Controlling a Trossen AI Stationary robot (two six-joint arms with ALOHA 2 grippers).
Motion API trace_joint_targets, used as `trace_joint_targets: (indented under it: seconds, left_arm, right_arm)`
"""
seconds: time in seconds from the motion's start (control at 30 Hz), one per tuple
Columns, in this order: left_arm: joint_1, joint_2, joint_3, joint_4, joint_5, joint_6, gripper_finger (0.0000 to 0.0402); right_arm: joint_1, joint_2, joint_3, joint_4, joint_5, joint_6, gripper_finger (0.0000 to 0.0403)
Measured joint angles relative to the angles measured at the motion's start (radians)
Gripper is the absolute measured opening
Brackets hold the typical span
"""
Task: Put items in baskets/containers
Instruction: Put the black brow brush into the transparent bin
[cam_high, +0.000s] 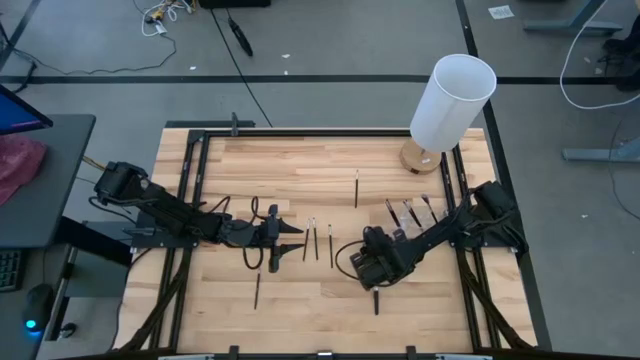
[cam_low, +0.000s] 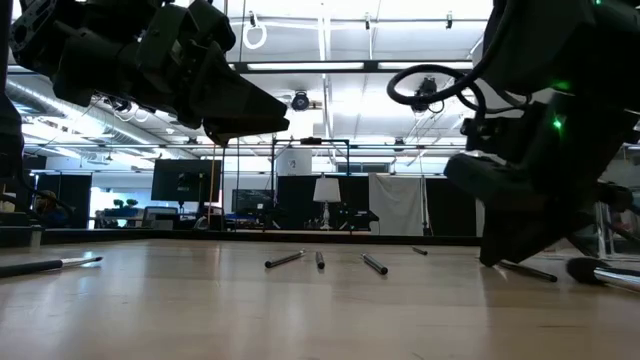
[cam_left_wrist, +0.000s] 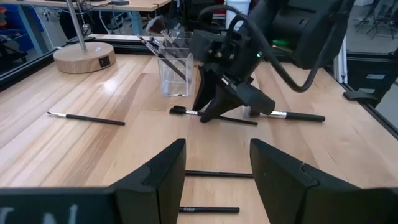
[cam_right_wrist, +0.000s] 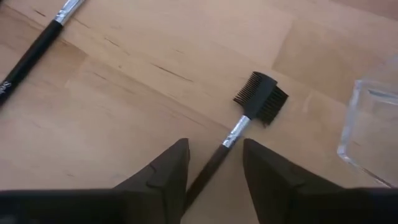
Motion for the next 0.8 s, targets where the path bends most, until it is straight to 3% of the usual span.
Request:
trace_joint_targets:
  seconds: [0.37, 0.53, 0.8]
  left_arm:
    - [0.000, 0.000, 0.000, -0.002, -0.014, 0.000, 0.0181]
    - [0.000, 0.000, 0.000, -0.002, -0.014, 0.000, 0.0181]
    - [0.000, 0.000, 0.000, -0.002, -0.014, 0.000, 0.0181]
  right_arm:
    - [-0.002, 0.007, 0.003, 0.211, 0.012, -0.326, 0.0148]
    - [0.000, 0.010, 0.006, 0.399, -0.051, -0.495, 0.0148]
    - [0.001, 0.006, 0.006, 0.426, -0.004, -0.599, 0.0149]
